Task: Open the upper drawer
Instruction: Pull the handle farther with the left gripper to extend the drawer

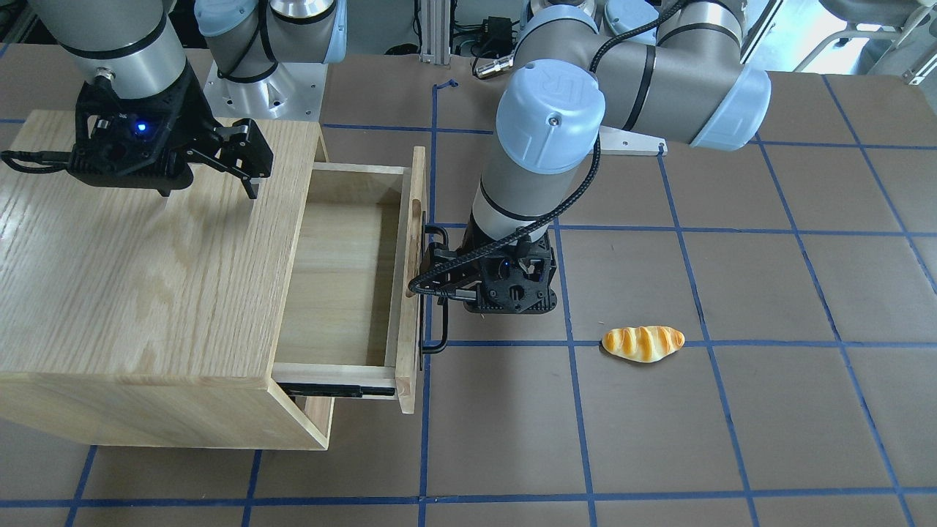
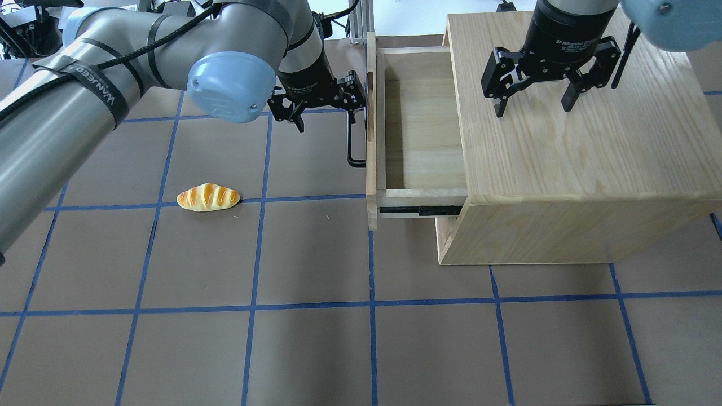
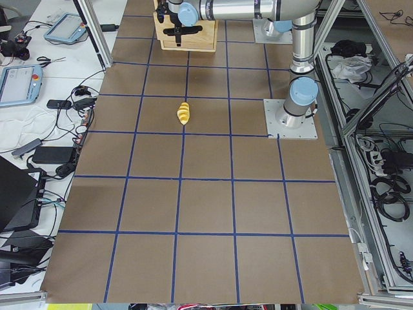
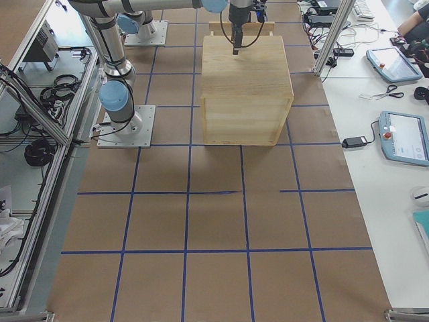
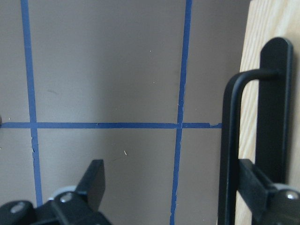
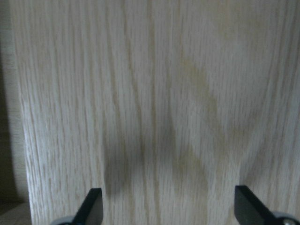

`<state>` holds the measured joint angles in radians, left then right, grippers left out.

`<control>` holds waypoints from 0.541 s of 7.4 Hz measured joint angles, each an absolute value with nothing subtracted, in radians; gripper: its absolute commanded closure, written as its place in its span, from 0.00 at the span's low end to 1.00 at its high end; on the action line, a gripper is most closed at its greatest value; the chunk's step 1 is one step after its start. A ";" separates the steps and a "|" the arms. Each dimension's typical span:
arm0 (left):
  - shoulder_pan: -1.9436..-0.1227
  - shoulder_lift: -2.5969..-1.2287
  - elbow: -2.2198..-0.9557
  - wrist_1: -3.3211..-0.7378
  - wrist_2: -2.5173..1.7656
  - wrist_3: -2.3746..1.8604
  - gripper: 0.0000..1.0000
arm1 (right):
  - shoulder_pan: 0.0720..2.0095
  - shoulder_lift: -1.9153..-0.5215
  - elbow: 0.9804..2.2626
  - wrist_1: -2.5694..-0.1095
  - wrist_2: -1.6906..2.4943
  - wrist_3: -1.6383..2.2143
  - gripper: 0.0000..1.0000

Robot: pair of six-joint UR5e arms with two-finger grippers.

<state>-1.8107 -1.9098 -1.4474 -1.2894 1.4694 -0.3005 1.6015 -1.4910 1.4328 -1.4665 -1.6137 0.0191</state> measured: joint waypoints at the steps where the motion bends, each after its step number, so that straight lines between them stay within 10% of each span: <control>1: -1.807 -1.910 -1.448 -1.291 1.469 -0.299 0.00 | 1.601 -1.491 1.433 -1.466 -1.614 0.019 0.00; 4: -1.804 -1.910 -1.449 -1.298 1.471 -0.297 0.00 | 1.601 -1.491 1.433 -1.466 -1.614 0.019 0.00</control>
